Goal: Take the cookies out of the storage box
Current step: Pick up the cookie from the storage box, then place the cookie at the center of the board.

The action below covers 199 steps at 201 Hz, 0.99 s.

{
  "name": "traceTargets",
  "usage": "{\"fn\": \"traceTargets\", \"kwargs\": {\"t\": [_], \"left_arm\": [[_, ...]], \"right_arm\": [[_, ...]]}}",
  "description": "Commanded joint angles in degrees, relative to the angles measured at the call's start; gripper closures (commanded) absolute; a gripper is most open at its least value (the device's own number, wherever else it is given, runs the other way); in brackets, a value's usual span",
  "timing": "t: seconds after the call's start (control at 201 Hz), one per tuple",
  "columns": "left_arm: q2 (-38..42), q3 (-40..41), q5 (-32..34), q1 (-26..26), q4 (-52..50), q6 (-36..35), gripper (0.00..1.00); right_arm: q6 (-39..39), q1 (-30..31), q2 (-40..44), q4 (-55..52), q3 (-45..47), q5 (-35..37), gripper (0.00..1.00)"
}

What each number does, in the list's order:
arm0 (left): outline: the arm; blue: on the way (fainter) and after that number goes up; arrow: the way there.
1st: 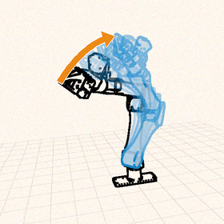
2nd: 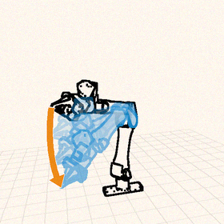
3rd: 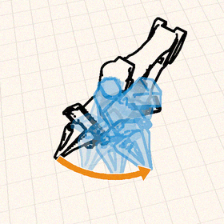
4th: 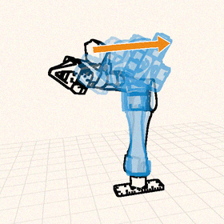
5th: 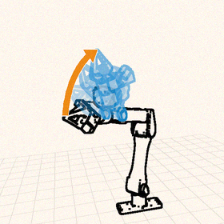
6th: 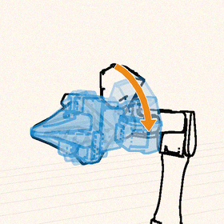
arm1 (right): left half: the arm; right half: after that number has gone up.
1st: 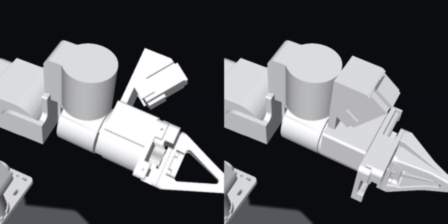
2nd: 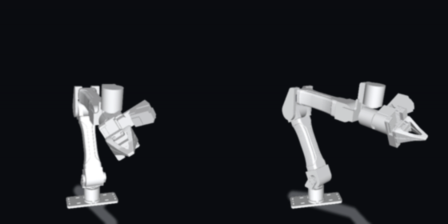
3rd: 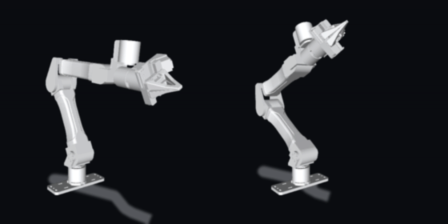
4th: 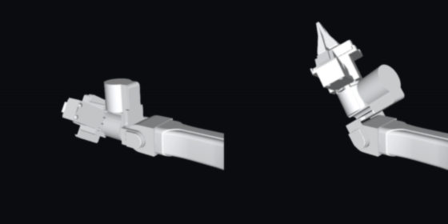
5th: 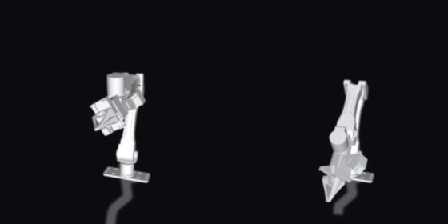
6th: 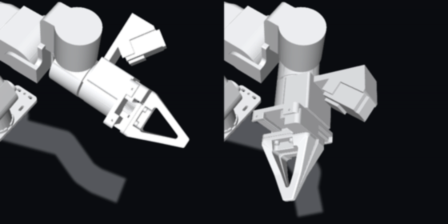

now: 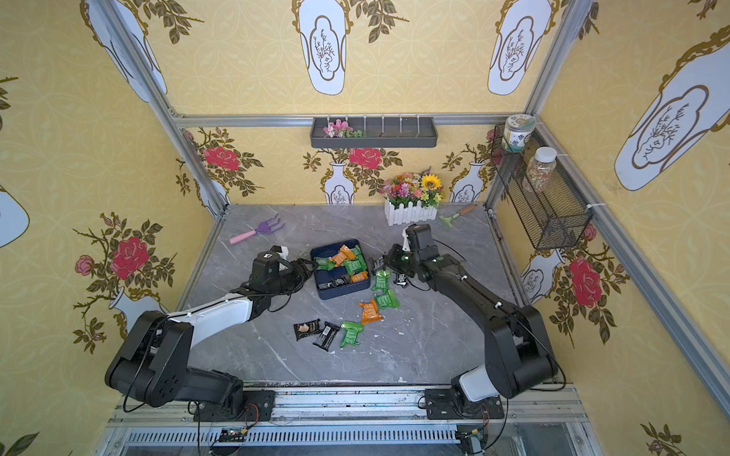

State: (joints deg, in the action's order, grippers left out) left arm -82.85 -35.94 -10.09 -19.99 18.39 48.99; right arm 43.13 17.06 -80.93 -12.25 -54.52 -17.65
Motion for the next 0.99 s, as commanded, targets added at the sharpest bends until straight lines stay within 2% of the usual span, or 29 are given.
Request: {"fn": "traceTargets", "kwargs": {"t": [0.0, 0.115, 0.254, 0.543, 0.568, 0.602, 0.617, 0.697, 0.762, 0.856, 0.901, 0.986], "left_arm": [[-0.32, -0.08, -0.46, -0.03, 0.86, -0.57, 0.37], [-0.8, -0.12, -0.42, -0.03, 0.8, -0.22, 0.37], [-1.32, -0.1, 0.02, -0.05, 0.62, 0.31, 0.38], [-0.85, -0.04, -0.01, 0.02, 0.02, 0.66, 0.39], [-0.91, -0.05, -0.02, 0.02, 0.05, 0.67, 0.39], [-0.91, -0.1, -0.03, 0.03, 0.05, 0.67, 0.39], [-0.91, -0.13, -0.07, -0.02, 0.04, 0.67, 0.39], [-1.0, -0.11, 0.07, -0.05, 0.05, 0.62, 0.39], [-1.0, -0.26, 0.08, -0.02, 0.06, 0.58, 0.39], [-1.0, -0.35, 0.02, -0.04, 0.06, 0.58, 0.39], [-1.02, -0.27, 0.04, -0.05, 0.03, 0.66, 0.39], [-1.1, -0.26, 0.22, -0.05, 0.06, 0.92, 0.39]], "right_arm": [[-2.35, -4.58, 4.5, -6.7, 4.97, 1.14, 1.0], [-1.96, -10.1, 7.78, -5.56, 11.03, -1.79, 1.0], [0.95, -13.76, 5.47, 2.21, 17.04, -9.83, 1.0], [-0.3, -15.42, 2.06, 6.91, 20.42, -9.97, 1.0], [-0.61, -15.49, 2.15, 6.63, 20.59, -9.65, 0.93], [-1.14, -15.56, 2.54, 6.18, 20.65, -8.89, 0.75], [-1.39, -15.61, 2.61, 5.88, 20.63, -8.54, 0.7], [-3.07, -15.7, 3.46, 3.42, 19.69, -6.96, 0.55], [-4.71, -15.75, 4.43, 0.63, 18.27, -5.19, 0.5], [-6.66, -14.64, 6.29, -2.26, 15.67, -2.49, 0.49], [-7.51, -12.14, 6.07, -3.3, 13.53, -0.9, 0.49], [-9.95, -3.06, 2.47, -7.03, 6.85, 4.15, 0.49]]}}
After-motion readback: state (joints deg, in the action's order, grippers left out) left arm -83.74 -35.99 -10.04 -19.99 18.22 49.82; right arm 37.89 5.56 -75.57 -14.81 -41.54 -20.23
